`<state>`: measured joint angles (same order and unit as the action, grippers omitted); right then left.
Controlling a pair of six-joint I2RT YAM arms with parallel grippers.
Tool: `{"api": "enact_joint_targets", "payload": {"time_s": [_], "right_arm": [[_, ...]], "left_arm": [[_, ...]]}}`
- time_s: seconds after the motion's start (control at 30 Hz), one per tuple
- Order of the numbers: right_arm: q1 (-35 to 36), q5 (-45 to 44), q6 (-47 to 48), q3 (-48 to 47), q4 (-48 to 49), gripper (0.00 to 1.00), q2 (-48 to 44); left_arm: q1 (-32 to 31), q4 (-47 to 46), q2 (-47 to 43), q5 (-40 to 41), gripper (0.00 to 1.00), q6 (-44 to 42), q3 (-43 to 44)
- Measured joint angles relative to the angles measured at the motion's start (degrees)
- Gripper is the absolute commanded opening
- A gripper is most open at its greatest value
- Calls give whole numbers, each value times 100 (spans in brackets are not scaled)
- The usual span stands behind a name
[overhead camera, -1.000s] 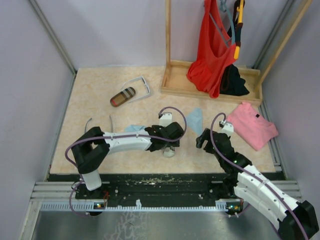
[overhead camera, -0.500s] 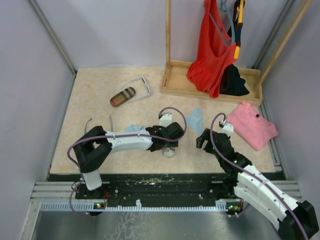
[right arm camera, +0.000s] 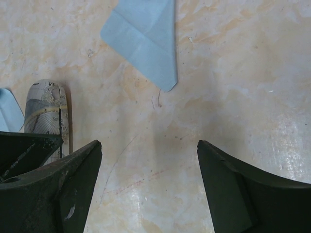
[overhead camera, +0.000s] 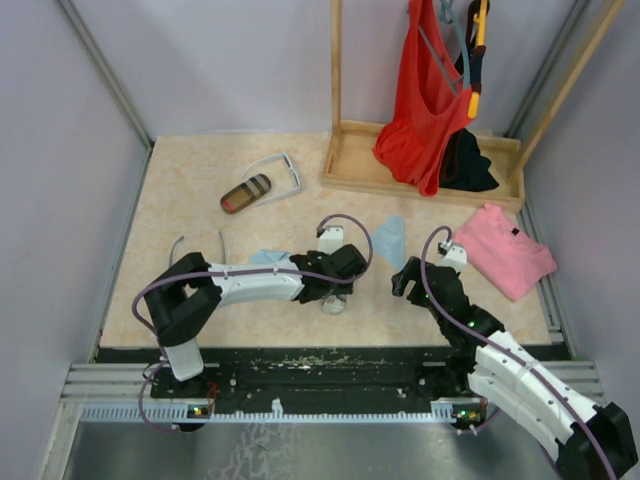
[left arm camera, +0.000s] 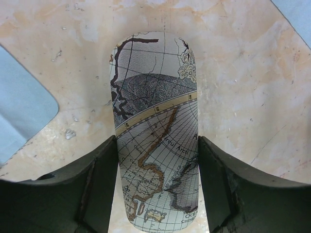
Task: Organize the sunglasses
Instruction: Pick up the sunglasses case from the center of the board.
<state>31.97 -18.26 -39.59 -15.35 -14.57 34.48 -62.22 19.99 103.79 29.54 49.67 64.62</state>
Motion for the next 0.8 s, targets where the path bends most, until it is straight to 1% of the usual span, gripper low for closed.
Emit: {"api": "enact_joint_targets", "payload": {"time_s": [0.07,0.1,0.13,0.23,0.3,0.47,0.53,0.6,0.7,0.8], "right_arm": [[-2,17,33,0,0,79,-79],[-4,44,74,0,2,80,-164],[-7,70,122,0,9,80,-264],[-15,212,332,0,61,78,-658],[-15,348,511,0,170,79,-997],[-26,846,953,-87,299,82,-1731],[-26,1248,1178,-243,328,82,-1882],[-26,1764,1360,-376,529,83,-2024],[-26,2616,1453,-481,1084,86,-2103],[-26,3523,1419,-549,1786,87,-1860]], "left_arm": [[2,0,-109,13,18,-74,-72],[2,-2,-225,24,8,-155,-138],[0,-13,-380,33,2,-236,-216],[2,-249,-1130,2,2,-629,-581],[11,-573,-1744,-114,1,-1012,-855],[46,-1941,-3635,-841,1,-1978,-1908],[74,-2487,-4363,-1202,1,-2302,-2312],[87,-2778,-4833,-1495,1,-2551,-2483],[87,-3018,-5309,-1928,1,-2846,-2509],[87,-3213,-5659,-2328,1,-2994,-2542]]}}
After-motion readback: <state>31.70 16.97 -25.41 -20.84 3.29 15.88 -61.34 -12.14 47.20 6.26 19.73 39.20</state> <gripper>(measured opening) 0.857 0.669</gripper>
